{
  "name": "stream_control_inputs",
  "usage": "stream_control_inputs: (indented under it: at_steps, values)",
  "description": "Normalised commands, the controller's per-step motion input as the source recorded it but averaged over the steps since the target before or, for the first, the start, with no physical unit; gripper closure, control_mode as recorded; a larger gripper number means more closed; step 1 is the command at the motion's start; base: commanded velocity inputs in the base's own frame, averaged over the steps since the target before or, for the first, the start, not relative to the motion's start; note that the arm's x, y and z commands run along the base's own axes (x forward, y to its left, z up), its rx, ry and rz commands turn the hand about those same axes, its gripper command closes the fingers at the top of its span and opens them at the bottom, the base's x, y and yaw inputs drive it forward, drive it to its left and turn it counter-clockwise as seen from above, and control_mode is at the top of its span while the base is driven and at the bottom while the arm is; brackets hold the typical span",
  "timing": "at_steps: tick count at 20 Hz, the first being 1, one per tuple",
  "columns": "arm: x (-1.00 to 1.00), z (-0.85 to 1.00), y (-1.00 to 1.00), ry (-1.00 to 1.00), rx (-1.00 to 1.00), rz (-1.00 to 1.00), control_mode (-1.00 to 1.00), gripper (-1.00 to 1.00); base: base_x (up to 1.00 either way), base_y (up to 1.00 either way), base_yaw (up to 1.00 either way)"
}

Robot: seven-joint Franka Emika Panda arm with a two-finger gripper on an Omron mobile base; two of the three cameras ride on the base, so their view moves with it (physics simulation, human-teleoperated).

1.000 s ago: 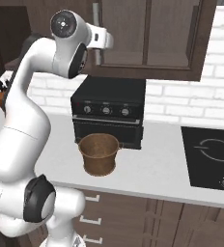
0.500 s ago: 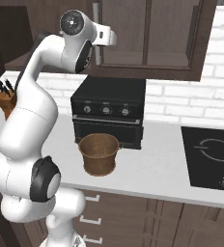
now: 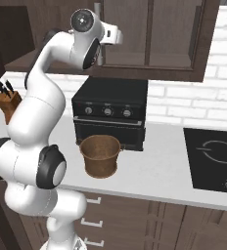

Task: Open the cabinet, pick up the bread from the cabinet and place it in the basket. Then move the basket to the dining counter.

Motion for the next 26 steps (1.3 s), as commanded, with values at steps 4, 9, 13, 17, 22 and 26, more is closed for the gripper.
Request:
stream_control_inputs:
  at_steps: [4, 9, 13, 17, 22, 26]
  values:
    - [0.64, -0.28, 0.01, 0.00, -0.01, 0.00, -1.00, 1.00, 0.00, 0.00, 0.00]
    - [0.34, -0.37, -0.27, 0.00, 0.00, -0.02, -1.00, 1.00, 0.00, 0.00, 0.00]
    - [0.01, -0.33, -0.96, -0.04, 0.00, -0.11, -1.00, 1.00, 0.00, 0.00, 0.00]
    - [-0.03, -0.10, -1.00, 0.00, 0.06, -0.16, -1.00, 1.00, 0.00, 0.00, 0.00]
    - [-0.25, 0.00, -1.00, 0.00, 0.15, -0.17, -1.00, 1.00, 0.00, 0.00, 0.00]
    - [-0.34, 0.00, -1.00, 0.00, 0.19, -0.16, -1.00, 1.00, 0.00, 0.00, 0.00]
